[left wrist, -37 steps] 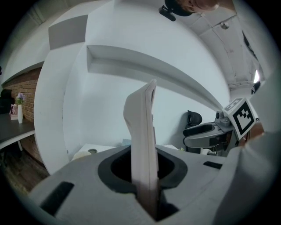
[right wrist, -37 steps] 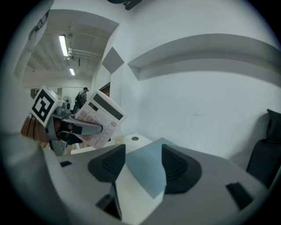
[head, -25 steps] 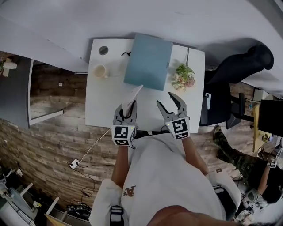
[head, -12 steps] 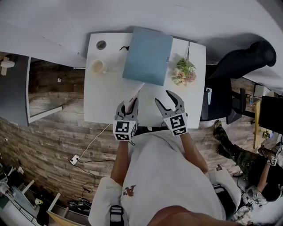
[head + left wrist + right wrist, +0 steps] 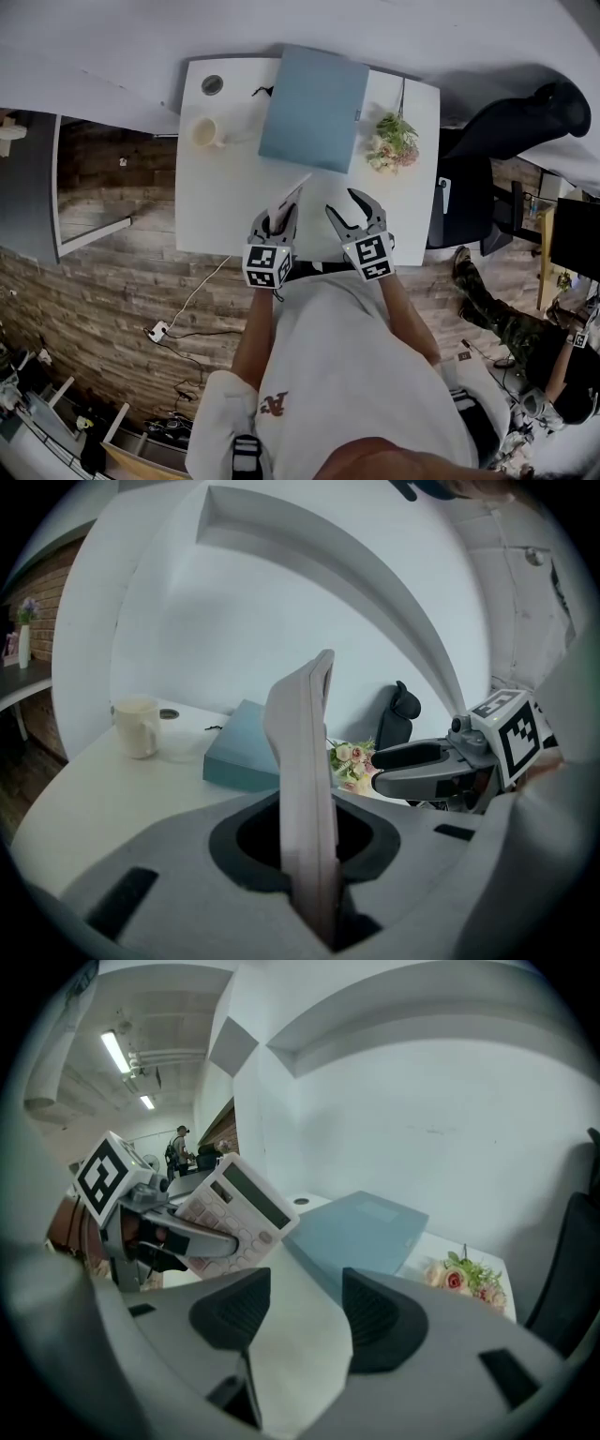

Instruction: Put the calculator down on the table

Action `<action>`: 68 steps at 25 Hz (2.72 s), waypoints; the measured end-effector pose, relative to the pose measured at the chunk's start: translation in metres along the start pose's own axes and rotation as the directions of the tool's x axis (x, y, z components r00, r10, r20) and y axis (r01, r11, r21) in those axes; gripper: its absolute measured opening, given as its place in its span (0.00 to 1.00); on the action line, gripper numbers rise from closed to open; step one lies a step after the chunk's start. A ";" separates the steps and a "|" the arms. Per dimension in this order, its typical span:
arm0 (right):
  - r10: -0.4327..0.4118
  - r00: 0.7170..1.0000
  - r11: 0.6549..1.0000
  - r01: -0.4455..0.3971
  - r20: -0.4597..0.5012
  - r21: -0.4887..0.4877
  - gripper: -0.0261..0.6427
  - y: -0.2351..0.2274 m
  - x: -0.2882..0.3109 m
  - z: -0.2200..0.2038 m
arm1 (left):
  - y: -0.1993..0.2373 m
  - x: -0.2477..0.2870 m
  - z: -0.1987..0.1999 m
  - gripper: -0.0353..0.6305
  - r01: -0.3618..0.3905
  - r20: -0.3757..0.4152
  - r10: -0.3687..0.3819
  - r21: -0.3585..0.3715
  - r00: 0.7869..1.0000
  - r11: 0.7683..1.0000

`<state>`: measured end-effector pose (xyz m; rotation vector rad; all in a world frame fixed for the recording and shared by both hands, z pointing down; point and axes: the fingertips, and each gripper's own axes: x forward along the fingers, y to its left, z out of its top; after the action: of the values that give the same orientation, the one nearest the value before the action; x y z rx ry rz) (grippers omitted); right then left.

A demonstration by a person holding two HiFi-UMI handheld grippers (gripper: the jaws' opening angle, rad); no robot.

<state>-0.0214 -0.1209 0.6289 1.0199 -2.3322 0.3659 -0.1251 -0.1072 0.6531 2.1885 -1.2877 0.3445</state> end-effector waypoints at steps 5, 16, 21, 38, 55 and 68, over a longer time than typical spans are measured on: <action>0.013 1.000 1.000 -0.012 -0.028 0.009 0.40 0.004 0.004 -0.012 | -0.002 0.007 -0.015 0.17 0.020 -0.032 -0.022 -0.040 0.999 0.999; 0.030 0.996 0.999 -0.027 -0.084 0.027 0.39 0.008 0.013 -0.038 | -0.007 0.021 -0.044 0.17 0.062 -0.094 -0.073 -0.115 0.993 0.991; 0.041 0.993 0.999 -0.037 -0.106 0.035 0.39 0.010 0.017 -0.047 | -0.004 0.027 -0.058 0.17 0.066 -0.123 -0.086 -0.161 0.989 0.985; 0.064 0.987 0.998 -0.060 -0.145 0.035 0.38 0.018 0.025 -0.058 | 0.000 0.036 -0.086 0.18 0.070 -0.166 -0.126 -0.307 0.978 0.949; 0.073 0.985 0.997 -0.069 -0.157 0.030 0.38 0.021 0.024 -0.063 | 0.003 0.039 -0.101 0.21 0.080 -0.158 -0.164 -0.439 0.974 0.895; 0.078 0.985 0.997 -0.075 -0.155 0.026 0.38 0.024 0.024 -0.064 | 0.013 0.038 -0.103 0.32 0.018 -0.177 -0.072 -0.289 0.982 0.957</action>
<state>-0.0274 -0.0902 0.6936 0.8802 -2.2351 0.4825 -0.1105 -0.0788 0.7588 1.8904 -1.1077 0.3145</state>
